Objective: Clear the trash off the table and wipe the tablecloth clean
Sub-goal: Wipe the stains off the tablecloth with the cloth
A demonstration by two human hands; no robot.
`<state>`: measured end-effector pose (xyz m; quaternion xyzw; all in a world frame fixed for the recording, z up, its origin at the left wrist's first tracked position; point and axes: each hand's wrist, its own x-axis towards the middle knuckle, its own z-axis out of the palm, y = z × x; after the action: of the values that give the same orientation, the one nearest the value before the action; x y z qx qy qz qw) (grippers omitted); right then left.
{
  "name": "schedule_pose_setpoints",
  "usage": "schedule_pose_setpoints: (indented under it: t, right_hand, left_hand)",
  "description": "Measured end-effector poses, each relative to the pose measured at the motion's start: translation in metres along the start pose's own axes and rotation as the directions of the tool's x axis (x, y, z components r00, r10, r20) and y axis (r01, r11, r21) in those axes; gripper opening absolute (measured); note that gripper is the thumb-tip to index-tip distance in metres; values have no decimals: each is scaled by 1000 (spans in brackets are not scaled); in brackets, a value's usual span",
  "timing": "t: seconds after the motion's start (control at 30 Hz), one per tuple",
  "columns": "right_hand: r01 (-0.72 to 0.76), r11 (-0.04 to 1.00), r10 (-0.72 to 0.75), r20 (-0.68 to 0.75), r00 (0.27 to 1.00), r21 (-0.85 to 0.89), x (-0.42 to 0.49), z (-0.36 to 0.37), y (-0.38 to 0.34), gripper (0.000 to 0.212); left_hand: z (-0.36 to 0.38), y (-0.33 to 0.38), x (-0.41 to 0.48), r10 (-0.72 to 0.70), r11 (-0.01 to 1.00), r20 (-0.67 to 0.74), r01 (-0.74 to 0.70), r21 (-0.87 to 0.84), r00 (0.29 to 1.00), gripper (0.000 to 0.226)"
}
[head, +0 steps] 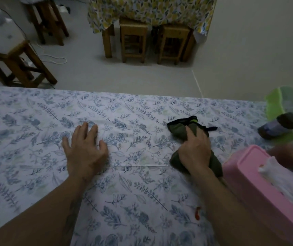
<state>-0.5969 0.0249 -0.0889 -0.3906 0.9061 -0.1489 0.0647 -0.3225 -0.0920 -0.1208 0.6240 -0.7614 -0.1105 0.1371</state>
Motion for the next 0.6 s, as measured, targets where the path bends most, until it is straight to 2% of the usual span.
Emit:
schedule_pose_setpoints:
  t: [0.17, 0.27, 0.37, 0.47, 0.53, 0.6]
  right_hand:
    - [215, 974, -224, 130, 966, 78, -41, 8, -32, 60]
    - [432, 888, -458, 202, 866, 159, -46, 22, -66, 61]
    - [558, 812, -583, 242, 776, 170, -20, 33, -90, 61]
    - [542, 830, -558, 235, 796, 133, 23, 29, -90, 61]
    - [451, 888, -460, 175, 870, 93, 59, 22, -71, 59]
    - [298, 954, -299, 95, 950, 27, 93, 17, -37, 59]
  left_hand:
    - [0, 0, 1, -4, 1000, 4, 4, 15, 1000, 67]
    - [1, 0, 1, -14, 1000, 5, 14, 22, 1000, 67]
    - [0, 1, 0, -15, 1000, 2, 15, 17, 1000, 67]
    - [-1, 1, 1, -16, 1000, 2, 16, 7, 1000, 68]
    - [-2, 2, 1, -17, 1000, -1, 17, 3, 1000, 68]
    - [-2, 2, 1, -25, 1000, -1, 25, -9, 1000, 67]
